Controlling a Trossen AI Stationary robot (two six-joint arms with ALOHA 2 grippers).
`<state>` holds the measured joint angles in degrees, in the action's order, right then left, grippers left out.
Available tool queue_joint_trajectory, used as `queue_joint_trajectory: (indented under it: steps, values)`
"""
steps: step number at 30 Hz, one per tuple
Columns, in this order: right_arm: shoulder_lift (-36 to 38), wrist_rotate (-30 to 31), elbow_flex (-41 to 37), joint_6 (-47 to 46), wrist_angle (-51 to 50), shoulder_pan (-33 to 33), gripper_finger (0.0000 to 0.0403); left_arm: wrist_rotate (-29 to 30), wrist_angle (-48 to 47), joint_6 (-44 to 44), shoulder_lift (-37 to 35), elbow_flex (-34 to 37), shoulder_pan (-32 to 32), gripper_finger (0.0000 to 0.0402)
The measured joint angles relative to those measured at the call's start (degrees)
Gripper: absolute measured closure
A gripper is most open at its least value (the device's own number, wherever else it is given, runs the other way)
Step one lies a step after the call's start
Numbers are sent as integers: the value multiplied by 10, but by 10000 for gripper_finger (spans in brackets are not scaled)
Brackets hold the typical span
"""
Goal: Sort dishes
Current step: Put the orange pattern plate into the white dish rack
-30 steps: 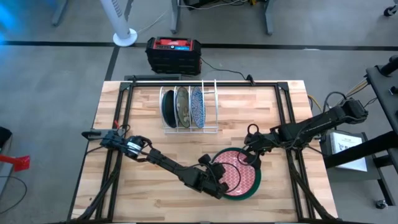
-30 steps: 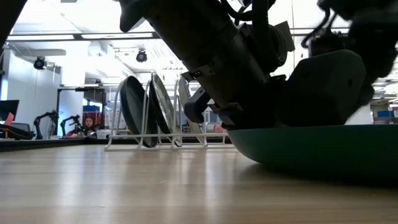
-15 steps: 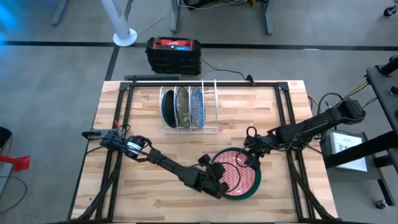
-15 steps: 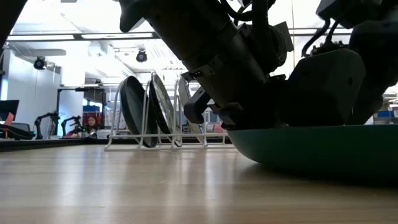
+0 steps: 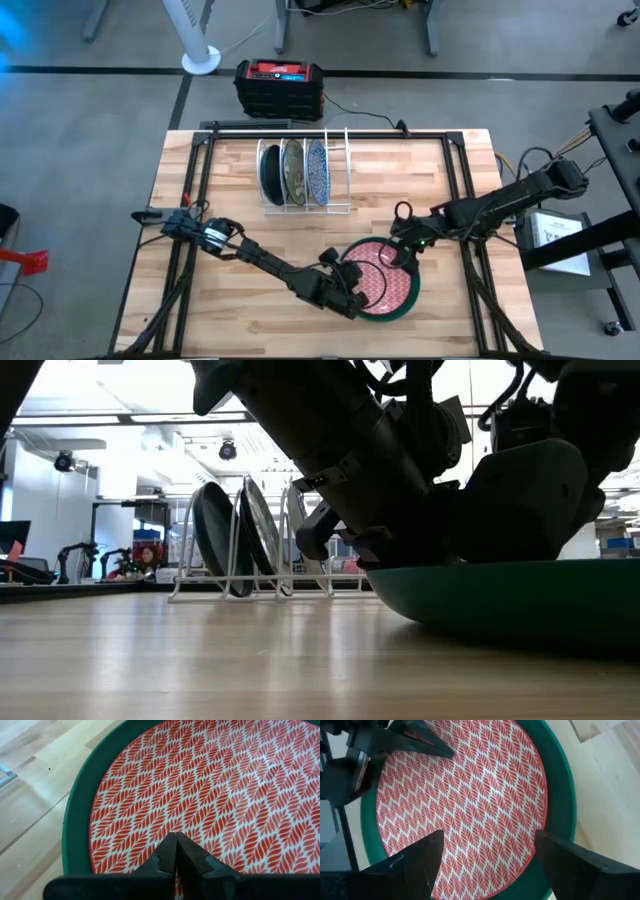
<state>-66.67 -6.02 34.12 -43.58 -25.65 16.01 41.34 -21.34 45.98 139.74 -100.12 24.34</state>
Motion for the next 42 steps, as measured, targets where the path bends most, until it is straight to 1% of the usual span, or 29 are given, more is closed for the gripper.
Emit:
queue_joint_trajectory:
  steps: [6, 12, 18, 22, 26, 31, 34, 37, 39, 42]
  values:
    - [-33, 10, -19, -19, 3, 0, 102, 1, 1, 0, 0, 0, 0, 401]
    - [-78, 9, -16, -19, 24, 0, 97, 2, 1, 0, 0, 0, 0, 401]
    - [-67, 5, 16, -4, -25, -4, 101, 3, 3, 0, 0, 0, 0, 401]
    - [-63, 8, 26, -8, -19, -4, 101, 3, 5, -2, 0, 1, 0, 401]
    - [-76, 16, 16, -15, -19, -4, 101, 3, 5, -2, 0, 1, 0, 401]
    - [-116, 16, 14, -18, -5, -1, 105, 7, 11, -2, 4, 1, 0, 401]
    - [-144, 6, 15, -11, 12, 3, 104, 11, 12, -2, 6, 1, 0, 401]
    - [-168, -23, 14, 1, 49, 2, 105, 10, 13, -3, 6, 1, 0, 401]
    - [-176, -39, 12, 10, 71, 2, 110, 11, 14, -3, 9, 1, 0, 402]
    - [-182, -42, 12, 24, 84, 1, 119, 12, 13, -3, 9, 0, 0, 402]
